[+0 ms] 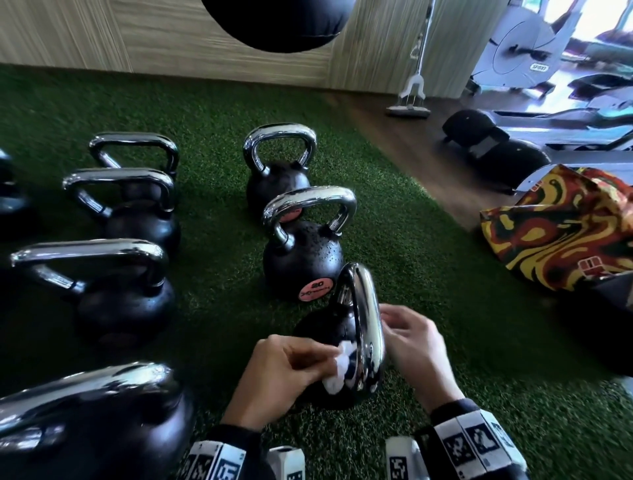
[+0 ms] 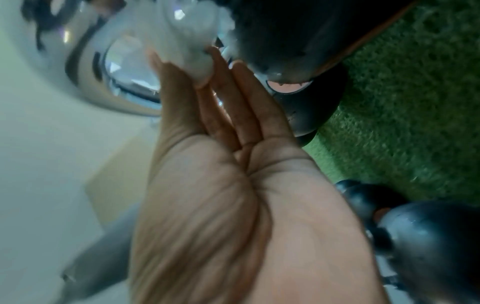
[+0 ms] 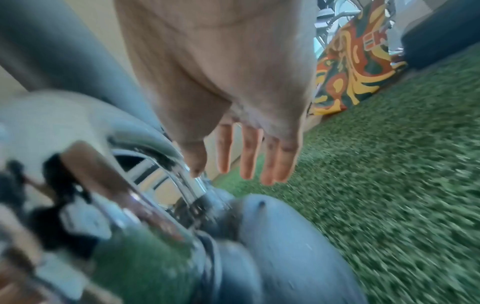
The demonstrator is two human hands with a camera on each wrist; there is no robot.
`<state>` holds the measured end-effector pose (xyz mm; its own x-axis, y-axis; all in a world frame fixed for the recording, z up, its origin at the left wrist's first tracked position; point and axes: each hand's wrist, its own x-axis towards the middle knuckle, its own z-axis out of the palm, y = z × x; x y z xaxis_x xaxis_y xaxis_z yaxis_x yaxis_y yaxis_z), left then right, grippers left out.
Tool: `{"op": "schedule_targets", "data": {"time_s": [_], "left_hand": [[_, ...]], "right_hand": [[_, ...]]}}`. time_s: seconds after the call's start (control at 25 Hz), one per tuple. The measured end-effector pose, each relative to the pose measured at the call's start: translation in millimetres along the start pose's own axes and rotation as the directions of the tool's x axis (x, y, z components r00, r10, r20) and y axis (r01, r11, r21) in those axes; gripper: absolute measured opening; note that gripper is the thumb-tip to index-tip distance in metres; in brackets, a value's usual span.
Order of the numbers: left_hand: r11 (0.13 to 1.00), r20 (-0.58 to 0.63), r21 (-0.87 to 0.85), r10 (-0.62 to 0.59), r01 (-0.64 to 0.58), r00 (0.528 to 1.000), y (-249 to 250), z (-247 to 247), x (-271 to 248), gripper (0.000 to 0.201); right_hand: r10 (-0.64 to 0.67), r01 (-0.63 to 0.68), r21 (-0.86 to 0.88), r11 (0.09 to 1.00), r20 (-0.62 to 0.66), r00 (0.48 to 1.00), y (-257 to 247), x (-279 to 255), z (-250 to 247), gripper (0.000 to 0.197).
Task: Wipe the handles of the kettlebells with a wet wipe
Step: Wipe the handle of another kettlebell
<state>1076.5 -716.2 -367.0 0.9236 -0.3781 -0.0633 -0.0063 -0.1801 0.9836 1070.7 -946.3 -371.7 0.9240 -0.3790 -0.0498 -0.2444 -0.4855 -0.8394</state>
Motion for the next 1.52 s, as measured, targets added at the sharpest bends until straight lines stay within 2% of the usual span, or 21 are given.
{"op": "schedule_targets", "data": {"time_s": [0.08,0.12,0.2,0.28,0.32,0.56,0.64,0.72,0.8,0.84,0.88,0.92,0.96,1.0,1.04,1.08,1.16,1.28,1.36,1.44,1.52], "left_hand": [[0.972,-0.107,-0.236,-0.006,-0.019,0.994,8.4,-4.2,2.3,0.018],[0.945,-0.148,-0.321,0.007,-0.055,0.989,13.4,-6.4,3.5,0.018],[0.893,-0.181,-0.436,0.035,-0.112,0.983,26.1,-8.8,5.5,0.016],[0.854,-0.171,-0.503,0.054,-0.135,0.984,36.8,-7.3,7.5,0.016],[0.843,-0.168,-0.522,0.050,-0.132,0.985,40.4,-5.7,8.8,0.015],[0.787,-0.181,-0.615,-0.077,-0.051,0.980,47.4,12.3,15.5,0.012],[0.772,-0.192,-0.634,-0.105,-0.041,0.976,44.3,16.4,18.5,0.027],[0.775,-0.193,-0.632,-0.128,-0.023,0.973,42.7,17.3,20.7,0.044],[0.765,-0.210,-0.644,-0.160,-0.013,0.965,38.6,14.5,20.3,0.040],[0.812,-0.242,-0.583,-0.155,-0.016,0.958,33.2,11.7,20.1,0.030],[0.911,-0.263,-0.411,-0.103,-0.015,0.959,26.1,7.1,19.0,0.018],[0.989,-0.210,-0.146,-0.030,-0.001,0.977,14.6,2.1,16.4,0.035],[0.991,-0.063,0.137,0.004,0.005,0.998,-0.3,0.3,13.8,0.064],[0.947,0.078,0.322,-0.029,0.003,0.996,-16.1,3.8,11.5,0.092],[0.901,0.155,0.433,-0.087,0.012,0.984,-28.1,13.4,10.0,0.116],[0.868,0.159,0.496,-0.091,0.000,0.983,-39.6,27.6,9.1,0.135],[0.839,0.024,0.541,0.055,-0.059,0.998,-55.0,58.3,10.4,0.148],[0.791,-0.151,0.600,0.260,-0.120,0.954,-60.9,77.0,19.3,0.120],[0.776,-0.183,0.614,0.323,-0.148,0.929,-62.4,75.6,23.7,0.108],[0.766,-0.162,0.619,0.339,-0.172,0.927,-65.7,70.1,29.3,0.107],[0.760,-0.069,0.606,0.343,-0.234,0.937,-66.5,57.1,36.3,0.108]], "right_hand": [[-0.182,0.186,0.008,0.983,-0.167,0.969,-31.4,-7.9,-20.8,0.015],[-0.278,0.285,0.019,0.958,-0.176,0.944,-46.2,-14.0,-27.9,0.014],[-0.408,0.410,0.088,0.908,-0.037,0.912,-70.6,-28.6,-33.2,0.016],[-0.438,0.397,0.248,0.884,0.136,0.889,-84.2,-39.8,-29.5,0.028],[-0.433,0.367,0.312,0.876,0.178,0.883,-86.1,-41.2,-27.2,0.034],[-0.354,0.232,0.430,0.873,0.230,0.906,-79.6,-34.8,-26.9,0.047],[-0.346,0.205,0.443,0.873,0.266,0.900,-78.0,-35.0,-27.5,0.046],[-0.330,0.198,0.444,0.874,0.242,0.912,-76.6,-34.8,-27.6,0.039],[-0.302,0.200,0.452,0.870,0.166,0.939,-74.8,-33.6,-31.5,0.032],[-0.282,0.199,0.466,0.862,0.115,0.952,-72.5,-32.2,-35.1,0.030],[-0.251,0.185,0.494,0.850,0.069,0.966,-68.7,-29.9,-39.5,0.027],[-0.209,0.160,0.533,0.831,0.033,0.977,-64.3,-27.2,-43.3,0.026],[-0.158,0.132,0.565,0.814,-0.002,0.987,-58.2,-23.8,-46.6,0.025],[-0.112,0.108,0.583,0.805,-0.030,0.993,-52.8,-21.2,-49.1,0.025],[-0.065,0.086,0.590,0.803,-0.057,0.996,-47.4,-19.0,-50.3,0.026],[-0.028,0.070,0.589,0.805,-0.080,0.996,-43.4,-18.0,-50.7,0.027],[0.013,0.050,0.568,0.822,-0.106,0.994,-37.6,-15.3,-50.3,0.027],[0.053,0.008,0.564,0.826,-0.091,0.994,-30.1,-11.4,-51.1,0.029],[0.067,-0.028,0.562,0.827,-0.049,0.997,-23.2,-8.8,-50.1,0.034],[0.068,-0.048,0.512,0.857,-0.019,0.998,-16.8,-4.4,-47.9,0.039],[0.068,-0.056,0.466,0.883,-0.008,0.998,-8.0,2.2,-44.4,0.040]]}}
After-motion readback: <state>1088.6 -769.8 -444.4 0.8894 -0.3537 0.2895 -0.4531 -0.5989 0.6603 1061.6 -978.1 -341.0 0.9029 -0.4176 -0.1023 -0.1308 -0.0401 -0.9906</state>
